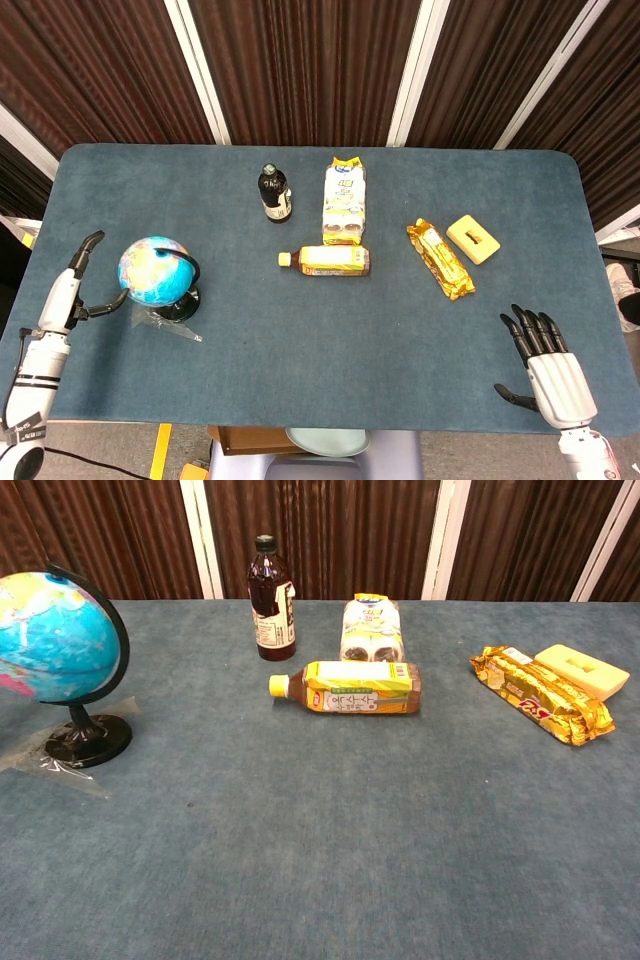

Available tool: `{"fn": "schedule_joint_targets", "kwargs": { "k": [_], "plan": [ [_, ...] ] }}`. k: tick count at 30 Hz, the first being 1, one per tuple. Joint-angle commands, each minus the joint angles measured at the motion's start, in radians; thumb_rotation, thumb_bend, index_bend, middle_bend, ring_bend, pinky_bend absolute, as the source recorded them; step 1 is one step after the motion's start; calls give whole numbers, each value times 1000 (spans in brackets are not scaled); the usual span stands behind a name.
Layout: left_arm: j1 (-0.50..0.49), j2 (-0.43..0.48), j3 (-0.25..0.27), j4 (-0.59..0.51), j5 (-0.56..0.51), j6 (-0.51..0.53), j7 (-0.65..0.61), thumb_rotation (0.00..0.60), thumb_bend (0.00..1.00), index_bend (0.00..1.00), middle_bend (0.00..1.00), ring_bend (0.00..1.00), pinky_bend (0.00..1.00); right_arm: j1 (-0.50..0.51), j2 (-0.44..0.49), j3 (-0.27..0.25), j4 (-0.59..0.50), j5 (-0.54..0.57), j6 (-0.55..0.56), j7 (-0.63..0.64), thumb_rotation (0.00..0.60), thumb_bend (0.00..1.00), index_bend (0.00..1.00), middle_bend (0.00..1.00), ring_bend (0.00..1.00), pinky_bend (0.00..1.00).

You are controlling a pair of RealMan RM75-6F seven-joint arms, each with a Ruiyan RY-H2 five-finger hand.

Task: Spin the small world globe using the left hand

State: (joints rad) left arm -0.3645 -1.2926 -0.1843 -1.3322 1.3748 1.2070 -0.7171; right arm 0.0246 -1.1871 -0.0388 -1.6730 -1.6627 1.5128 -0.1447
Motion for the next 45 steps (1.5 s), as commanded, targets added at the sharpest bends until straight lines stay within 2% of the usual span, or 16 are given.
{"fn": "schedule_joint_targets", "kwargs": {
  "k": [1, 8, 17, 24, 34, 45],
  "plan": [
    [-3, 1, -2, 8, -5, -10, -12, 600, 322, 0, 0, 0, 0, 0, -1, 1, 0, 1, 0, -3, 600, 58, 0, 0, 0, 0],
    [-12, -2, -2, 30, -13, -39, -38, 600, 323, 0, 0, 0, 0, -2, -2, 3, -1, 3, 3, -7, 600, 58, 0, 0, 0, 0],
    [-64, -22, -33, 69, -43, -115, -63, 600, 322, 0, 0, 0, 0, -6, -5, 9, -2, 11, 11, -17, 600, 58, 0, 0, 0, 0],
    [-115, -42, -52, 131, -73, -200, -73, 600, 323, 0, 0, 0, 0, -11, -3, 19, -2, 21, 23, -19, 600, 58, 0, 0, 0, 0],
    [-190, -106, -80, 281, -117, -320, -102, 600, 322, 0, 0, 0, 0, -19, 3, 36, -4, 38, 44, -19, 600, 59, 0, 0, 0, 0],
    [-215, -111, -103, 340, -100, -287, -109, 600, 321, 0, 0, 0, 0, -16, -1, 30, -5, 33, 33, -32, 600, 58, 0, 0, 0, 0]
  ]
}}
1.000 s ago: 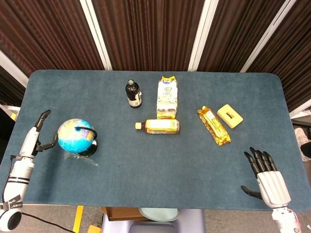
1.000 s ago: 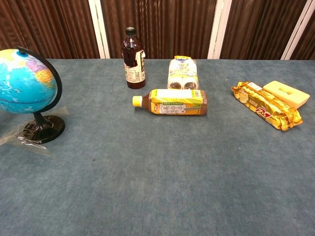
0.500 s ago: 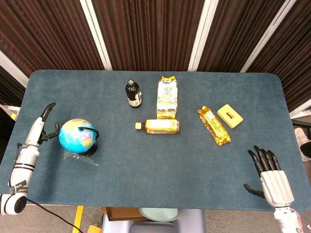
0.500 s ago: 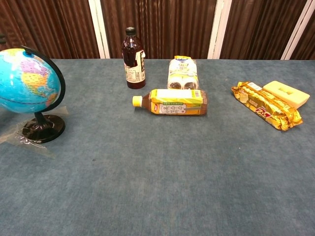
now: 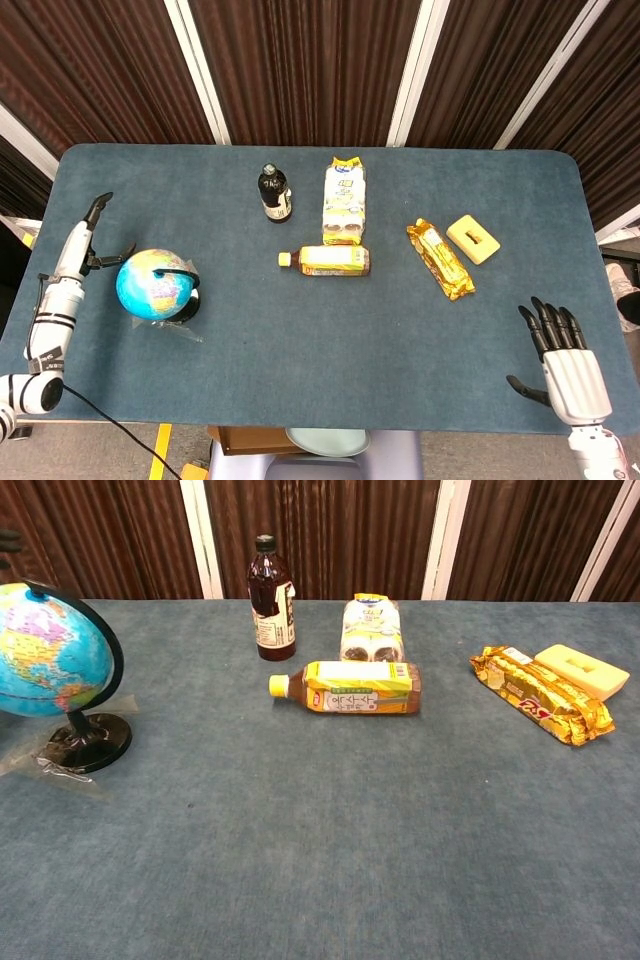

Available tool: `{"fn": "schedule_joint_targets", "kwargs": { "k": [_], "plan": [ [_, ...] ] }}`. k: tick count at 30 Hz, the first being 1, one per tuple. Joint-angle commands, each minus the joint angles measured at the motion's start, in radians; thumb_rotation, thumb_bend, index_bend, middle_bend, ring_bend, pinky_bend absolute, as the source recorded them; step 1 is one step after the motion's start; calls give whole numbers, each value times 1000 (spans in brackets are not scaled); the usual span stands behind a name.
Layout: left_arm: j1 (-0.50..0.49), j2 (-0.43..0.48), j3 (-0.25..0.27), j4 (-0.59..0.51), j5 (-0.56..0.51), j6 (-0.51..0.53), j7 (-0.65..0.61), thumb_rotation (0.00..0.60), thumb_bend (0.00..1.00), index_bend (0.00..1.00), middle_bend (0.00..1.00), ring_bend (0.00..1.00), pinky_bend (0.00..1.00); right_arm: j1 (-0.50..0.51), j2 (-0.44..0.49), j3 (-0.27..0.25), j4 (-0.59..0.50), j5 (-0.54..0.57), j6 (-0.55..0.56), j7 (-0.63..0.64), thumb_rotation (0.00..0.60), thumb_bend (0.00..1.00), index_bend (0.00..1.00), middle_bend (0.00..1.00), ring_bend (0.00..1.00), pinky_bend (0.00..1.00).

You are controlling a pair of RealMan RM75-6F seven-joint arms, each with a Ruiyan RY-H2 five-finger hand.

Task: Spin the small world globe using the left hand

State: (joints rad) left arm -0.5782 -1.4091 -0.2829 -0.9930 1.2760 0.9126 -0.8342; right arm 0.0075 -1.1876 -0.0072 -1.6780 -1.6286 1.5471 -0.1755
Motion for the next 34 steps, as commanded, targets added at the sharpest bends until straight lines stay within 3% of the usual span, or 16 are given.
{"fn": "schedule_joint_targets", "kwargs": {
  "k": [1, 6, 14, 18, 23, 27, 34],
  "plan": [
    [2, 14, -8, -10, -4, 14, 7, 600, 322, 0, 0, 0, 0, 1, -2, -2, -1, -3, -2, -3, 600, 59, 0, 0, 0, 0],
    [48, 66, 0, -80, 19, 98, 28, 600, 337, 0, 0, 0, 0, 4, -4, -6, -1, -10, -8, -5, 600, 59, 0, 0, 0, 0],
    [214, 211, 112, -257, 161, 348, 136, 600, 354, 0, 0, 0, 0, 20, -15, -23, 0, -20, -53, -21, 600, 58, 0, 0, 0, 0],
    [326, 294, 218, -353, 274, 490, 217, 600, 358, 0, 0, 0, 0, 26, -20, -32, -1, -27, -69, -26, 600, 59, 0, 0, 0, 0],
    [447, 390, 365, -477, 342, 524, 489, 600, 358, 0, 0, 0, 0, 34, -29, -40, 1, -29, -90, -41, 600, 59, 0, 0, 0, 0],
    [505, 361, 380, -520, 356, 592, 739, 600, 364, 0, 0, 0, 0, 38, -31, -40, 2, -27, -97, -41, 600, 59, 0, 0, 0, 0],
    [521, 314, 373, -496, 401, 643, 815, 600, 364, 0, 0, 0, 0, 39, -25, -45, 0, -29, -98, -38, 600, 59, 0, 0, 0, 0]
  ]
}}
